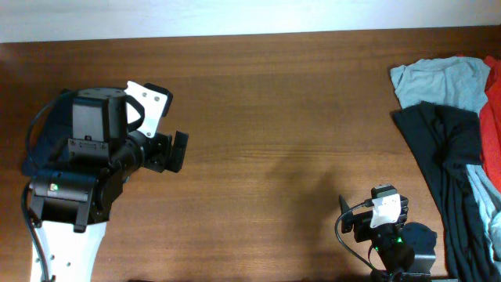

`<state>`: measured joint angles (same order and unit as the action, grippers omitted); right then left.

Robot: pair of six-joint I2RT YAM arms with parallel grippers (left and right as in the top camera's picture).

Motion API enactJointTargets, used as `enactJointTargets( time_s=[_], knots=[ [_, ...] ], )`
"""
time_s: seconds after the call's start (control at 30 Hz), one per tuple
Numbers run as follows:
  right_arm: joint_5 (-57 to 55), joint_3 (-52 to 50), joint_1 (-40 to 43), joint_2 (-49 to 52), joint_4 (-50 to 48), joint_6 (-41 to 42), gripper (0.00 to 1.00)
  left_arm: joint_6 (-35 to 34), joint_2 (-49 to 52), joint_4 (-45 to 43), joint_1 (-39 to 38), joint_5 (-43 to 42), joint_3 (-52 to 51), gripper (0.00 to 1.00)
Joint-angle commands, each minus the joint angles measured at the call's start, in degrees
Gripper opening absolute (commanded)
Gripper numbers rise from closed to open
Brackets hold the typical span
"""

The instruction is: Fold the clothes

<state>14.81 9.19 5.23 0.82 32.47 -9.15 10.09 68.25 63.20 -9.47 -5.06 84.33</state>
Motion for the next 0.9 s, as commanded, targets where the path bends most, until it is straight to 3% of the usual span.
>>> enactJointTargets(
  time_s=[0.0, 0.63, 0.87],
  knots=[
    [-0.07, -0.42, -0.35, -0.63, -0.33, 0.59, 0.99, 0.74, -0.35, -0.13, -0.26, 0.42, 0.46, 0.99],
    [-0.07, -0.42, -0.35, -0.63, -0.33, 0.59, 0.99, 0.74, -0.35, -0.13, -0.24, 0.42, 0.46, 0.99],
    [-0.07, -0.42, -0.35, -0.63, -0.33, 0.59, 0.99, 2.01, -6.88, -3.34, 1.25, 2.93, -3.69, 0.99]
  ],
)
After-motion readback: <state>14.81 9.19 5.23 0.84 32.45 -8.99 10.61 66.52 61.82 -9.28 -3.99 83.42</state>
